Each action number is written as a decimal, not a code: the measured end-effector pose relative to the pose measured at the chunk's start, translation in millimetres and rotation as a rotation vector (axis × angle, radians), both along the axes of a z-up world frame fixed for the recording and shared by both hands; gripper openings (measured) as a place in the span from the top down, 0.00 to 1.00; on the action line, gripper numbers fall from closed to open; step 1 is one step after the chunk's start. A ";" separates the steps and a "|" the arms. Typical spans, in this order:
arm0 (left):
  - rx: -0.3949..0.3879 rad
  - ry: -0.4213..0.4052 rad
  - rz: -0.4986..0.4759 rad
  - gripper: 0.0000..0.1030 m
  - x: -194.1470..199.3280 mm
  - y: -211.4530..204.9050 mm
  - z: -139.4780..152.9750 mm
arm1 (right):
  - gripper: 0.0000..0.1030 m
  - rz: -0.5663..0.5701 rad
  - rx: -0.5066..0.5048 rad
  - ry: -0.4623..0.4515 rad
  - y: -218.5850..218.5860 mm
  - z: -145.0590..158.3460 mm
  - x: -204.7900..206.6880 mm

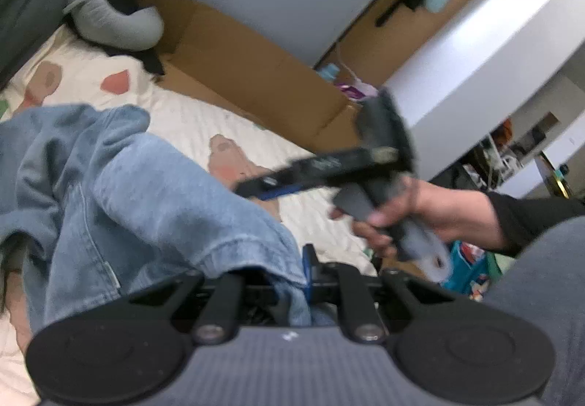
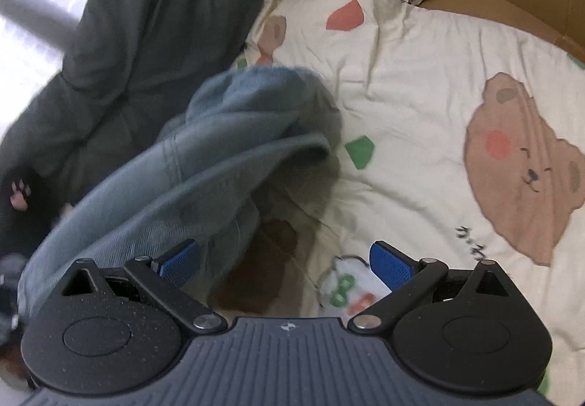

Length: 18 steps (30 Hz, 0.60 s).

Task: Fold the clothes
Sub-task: 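Lift the jeans with the left gripper while the right gripper grasps the jeans fabric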

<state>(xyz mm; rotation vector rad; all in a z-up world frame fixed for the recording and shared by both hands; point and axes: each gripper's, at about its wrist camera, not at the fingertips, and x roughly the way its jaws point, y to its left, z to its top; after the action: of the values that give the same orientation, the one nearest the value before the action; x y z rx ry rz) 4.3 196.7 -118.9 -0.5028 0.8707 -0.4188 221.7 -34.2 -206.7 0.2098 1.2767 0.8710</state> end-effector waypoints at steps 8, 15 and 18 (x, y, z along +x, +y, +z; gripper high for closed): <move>-0.021 0.022 -0.018 0.89 -21.8 -6.1 11.3 | 0.01 -0.022 -0.007 -0.024 17.9 -22.3 11.5; -0.053 0.004 0.027 0.89 -27.4 11.0 31.5 | 0.04 0.081 -0.054 -0.186 11.5 -25.6 4.1; -0.069 -0.007 0.027 0.89 -27.7 14.5 42.5 | 0.10 0.134 -0.015 -0.242 22.1 -23.1 -3.3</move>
<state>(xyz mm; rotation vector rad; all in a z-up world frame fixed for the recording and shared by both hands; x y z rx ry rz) -23.3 211.2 -76.5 -0.5756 0.8441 -0.4262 218.5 -12.1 -229.9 0.0057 1.0799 0.9694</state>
